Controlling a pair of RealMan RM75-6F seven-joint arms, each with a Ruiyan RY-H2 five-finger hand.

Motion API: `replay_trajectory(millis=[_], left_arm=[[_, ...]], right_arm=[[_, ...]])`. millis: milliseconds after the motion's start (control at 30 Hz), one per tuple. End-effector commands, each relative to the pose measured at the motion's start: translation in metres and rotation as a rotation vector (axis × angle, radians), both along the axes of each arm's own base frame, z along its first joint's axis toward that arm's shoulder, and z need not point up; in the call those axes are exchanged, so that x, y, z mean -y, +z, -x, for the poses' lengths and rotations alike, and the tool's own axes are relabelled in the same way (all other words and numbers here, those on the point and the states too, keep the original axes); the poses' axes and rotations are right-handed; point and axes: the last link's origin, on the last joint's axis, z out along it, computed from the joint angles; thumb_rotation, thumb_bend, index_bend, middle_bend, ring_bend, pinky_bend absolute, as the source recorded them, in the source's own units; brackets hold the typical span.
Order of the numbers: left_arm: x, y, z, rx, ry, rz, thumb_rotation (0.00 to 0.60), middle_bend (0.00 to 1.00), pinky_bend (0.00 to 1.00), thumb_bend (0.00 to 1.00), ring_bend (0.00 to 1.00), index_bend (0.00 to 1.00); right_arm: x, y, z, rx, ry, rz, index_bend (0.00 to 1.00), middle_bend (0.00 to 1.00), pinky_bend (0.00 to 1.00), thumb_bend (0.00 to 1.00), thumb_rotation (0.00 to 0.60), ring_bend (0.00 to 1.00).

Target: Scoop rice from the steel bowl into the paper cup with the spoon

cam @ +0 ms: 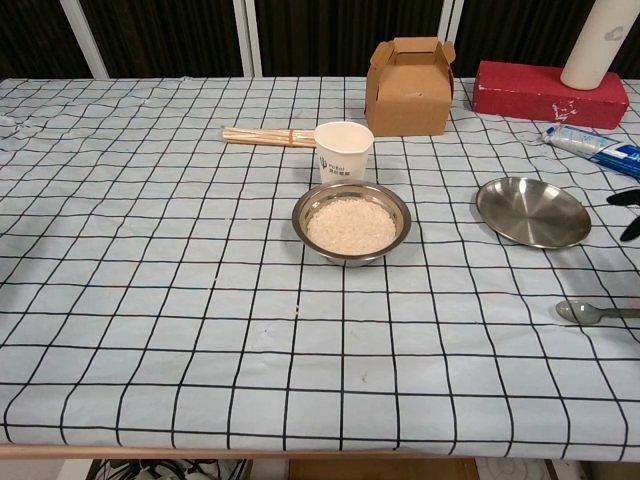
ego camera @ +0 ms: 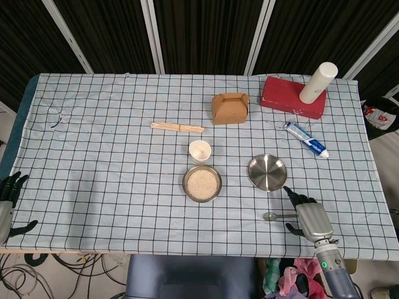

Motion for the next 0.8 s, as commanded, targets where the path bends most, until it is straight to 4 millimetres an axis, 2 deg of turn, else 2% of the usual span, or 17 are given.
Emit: replay_trajectory(millis=[33, 133, 267, 800], left_arm=[[0.0, 0.0, 0.0, 0.001, 0.0, 0.001, 0.6, 0.0, 0.0, 0.02, 0.0, 0.0], [0.0, 0.0, 0.0, 0.001, 0.001, 0.002, 0.6, 0.0, 0.0, 0.02, 0.0, 0.0], [0.0, -0.001, 0.0, 0.0, 0.0, 0.004, 0.6, 0.0, 0.0, 0.02, 0.0, 0.0], [-0.001, 0.0, 0.0, 0.01, 0.005, 0.001, 0.6, 0.0, 0.0, 0.02, 0.0, 0.0]], right_arm=[[0.001, 0.0, -0.001, -0.006, -0.001, 0.003, 0.28, 0.89, 0.97, 0.26, 0.6, 0.95], [0.003, -0.001, 0.003, -0.052, -0.006, -0.005, 0.38, 0.99, 1.0, 0.27, 0.6, 1.0], [0.004, -0.006, 0.009, -0.083, -0.037, -0.011, 0.44, 1.0, 1.0, 0.29, 0.6, 1.0], [0.006, -0.025, 0.014, -0.12, -0.075, -0.029, 0.49, 1.0, 1.0, 0.29, 0.6, 1.0]])
